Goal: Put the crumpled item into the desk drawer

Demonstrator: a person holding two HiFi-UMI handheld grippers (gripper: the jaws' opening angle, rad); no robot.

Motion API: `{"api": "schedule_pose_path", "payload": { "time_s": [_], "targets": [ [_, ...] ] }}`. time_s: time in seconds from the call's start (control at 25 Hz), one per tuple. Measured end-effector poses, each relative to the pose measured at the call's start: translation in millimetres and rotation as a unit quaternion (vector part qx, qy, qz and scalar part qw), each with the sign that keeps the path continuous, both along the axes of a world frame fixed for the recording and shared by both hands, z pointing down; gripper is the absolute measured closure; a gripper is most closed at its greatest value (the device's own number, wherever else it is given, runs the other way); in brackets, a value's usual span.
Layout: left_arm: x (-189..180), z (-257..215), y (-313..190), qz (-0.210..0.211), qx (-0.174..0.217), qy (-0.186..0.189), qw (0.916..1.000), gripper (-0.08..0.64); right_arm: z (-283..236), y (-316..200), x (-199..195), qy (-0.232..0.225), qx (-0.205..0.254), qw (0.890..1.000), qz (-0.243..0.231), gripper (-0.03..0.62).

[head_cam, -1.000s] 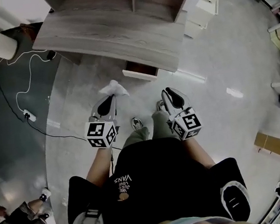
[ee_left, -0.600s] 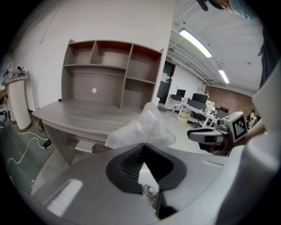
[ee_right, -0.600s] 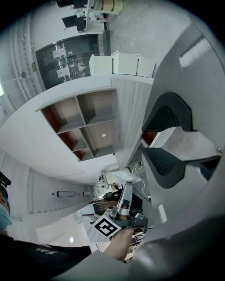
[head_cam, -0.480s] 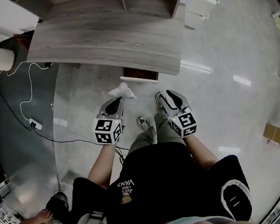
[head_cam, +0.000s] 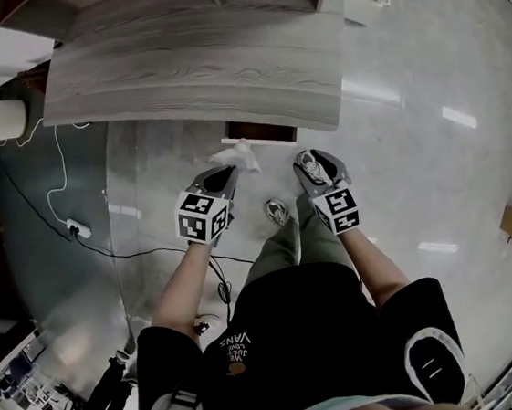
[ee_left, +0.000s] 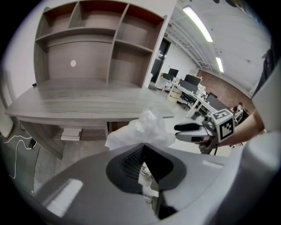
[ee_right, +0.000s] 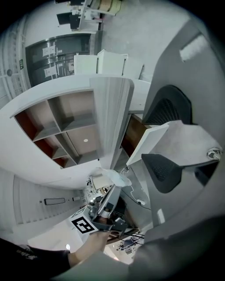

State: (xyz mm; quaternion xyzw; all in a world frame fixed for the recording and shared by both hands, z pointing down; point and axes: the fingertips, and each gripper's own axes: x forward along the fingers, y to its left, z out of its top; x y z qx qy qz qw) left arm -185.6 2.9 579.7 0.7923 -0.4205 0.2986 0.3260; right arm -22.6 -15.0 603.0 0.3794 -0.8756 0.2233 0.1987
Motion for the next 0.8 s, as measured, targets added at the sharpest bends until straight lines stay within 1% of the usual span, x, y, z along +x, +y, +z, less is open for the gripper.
{"api": "schedule_pose_path", "payload": {
  "time_s": [0.2,0.36,0.48,0.68,0.8],
  "targets": [
    [3.4,22.3,-6.3,0.057,-0.05,-0.029,0.9967,0.508,24.9,-6.7,-9.9,0.01,-0.011,1.0,-0.013,0.393],
    [8.3,35.4,-10.6,0.1,-0.097,-0.039,0.9895,0.508,40.1,-10.9,-16.2,0.012,-0.018,1.0,-0.018,0.393],
    [7.9,42.6,-16.2,0.127,-0.125,-0.056,0.9825,0.508,46.9,-10.7,-19.9,0.013,-0.026,0.999,-0.018,0.393],
    [13.2,49.9,-29.4,0.149,-0.164,-0.063,0.9732,0.508,54.1,-11.9,-19.3,0.012,-0.038,0.999,-0.016,0.393],
    [15.3,52.4,-36.2,0.166,-0.184,-0.072,0.9661,0.508,58.2,-16.2,-18.9,0.011,-0.042,0.999,-0.015,0.393]
  ]
}}
